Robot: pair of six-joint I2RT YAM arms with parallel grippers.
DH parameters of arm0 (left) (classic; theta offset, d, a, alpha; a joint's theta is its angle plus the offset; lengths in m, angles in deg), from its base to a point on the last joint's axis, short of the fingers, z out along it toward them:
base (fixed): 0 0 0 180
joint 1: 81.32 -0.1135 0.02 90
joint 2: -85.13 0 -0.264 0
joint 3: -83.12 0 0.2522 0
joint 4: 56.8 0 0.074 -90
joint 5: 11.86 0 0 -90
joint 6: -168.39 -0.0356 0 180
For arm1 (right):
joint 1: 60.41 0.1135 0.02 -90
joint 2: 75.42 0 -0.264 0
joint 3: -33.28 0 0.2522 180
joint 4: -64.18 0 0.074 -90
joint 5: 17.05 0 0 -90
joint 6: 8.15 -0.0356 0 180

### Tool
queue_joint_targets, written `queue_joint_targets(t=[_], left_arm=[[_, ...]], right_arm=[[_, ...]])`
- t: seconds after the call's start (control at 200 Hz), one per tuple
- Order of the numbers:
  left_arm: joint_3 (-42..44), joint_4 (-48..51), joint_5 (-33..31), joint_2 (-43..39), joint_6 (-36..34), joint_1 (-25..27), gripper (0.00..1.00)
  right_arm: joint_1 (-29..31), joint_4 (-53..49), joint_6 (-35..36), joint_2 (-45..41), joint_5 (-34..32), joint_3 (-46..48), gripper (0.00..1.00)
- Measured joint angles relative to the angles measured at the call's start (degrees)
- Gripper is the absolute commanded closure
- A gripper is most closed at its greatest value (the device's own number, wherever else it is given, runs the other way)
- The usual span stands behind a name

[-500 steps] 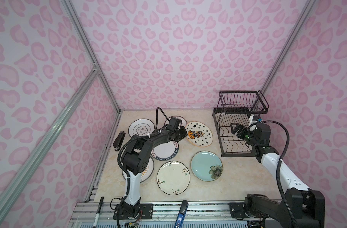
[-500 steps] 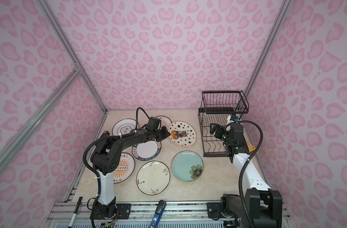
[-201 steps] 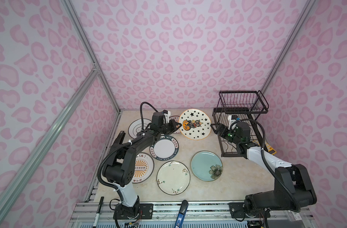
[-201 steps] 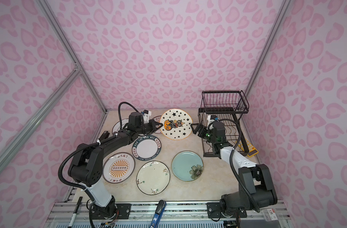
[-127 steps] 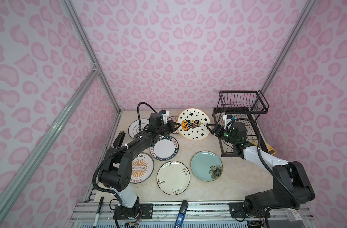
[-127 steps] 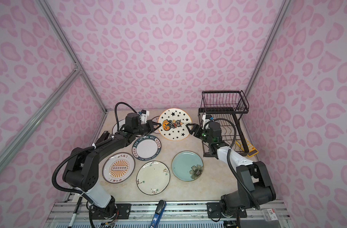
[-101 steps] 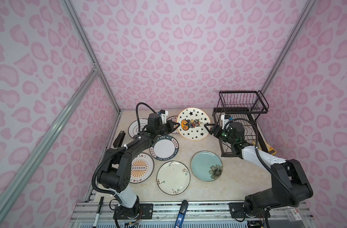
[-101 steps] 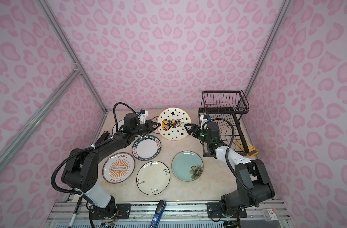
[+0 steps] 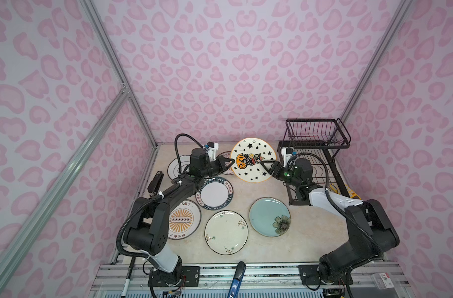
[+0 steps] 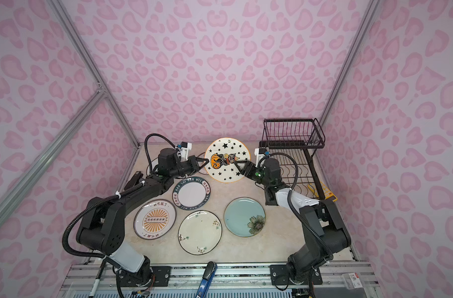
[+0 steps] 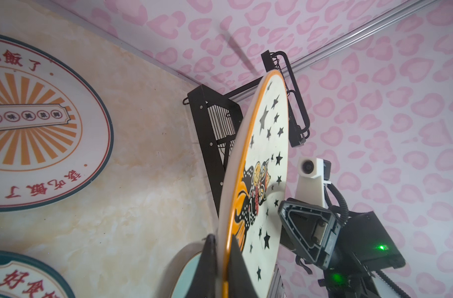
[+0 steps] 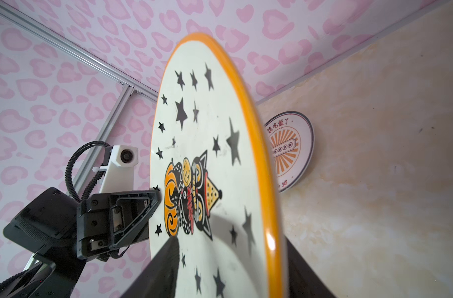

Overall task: Load the plates into the dish rack
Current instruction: 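Grasp the plate's orange rim with the right gripper beside the left gripper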

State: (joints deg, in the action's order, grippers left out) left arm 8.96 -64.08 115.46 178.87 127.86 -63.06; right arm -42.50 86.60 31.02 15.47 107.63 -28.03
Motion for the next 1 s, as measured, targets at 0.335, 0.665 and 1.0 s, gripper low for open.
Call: queue_joint_targets(t=[0.335,0.665,1.0], left_arm=[[0.17,-0.28,0.35,-0.22,-0.15,-0.22,0.98],[0.46,-0.68,0.22,-0.22,-0.15,-0.5,0.98],[0.5,-1.64,0.15,-0.22,-0.04,-0.52,0.69]], right_arm=[[0.15,3.43,-2.58,1.64,1.55,-0.39,0.64],[0.35,4.57,-5.75,1.6,1.57,-0.9,0.97],[0.35,4.66,-6.93,1.2,1.51,-1.01,1.0]])
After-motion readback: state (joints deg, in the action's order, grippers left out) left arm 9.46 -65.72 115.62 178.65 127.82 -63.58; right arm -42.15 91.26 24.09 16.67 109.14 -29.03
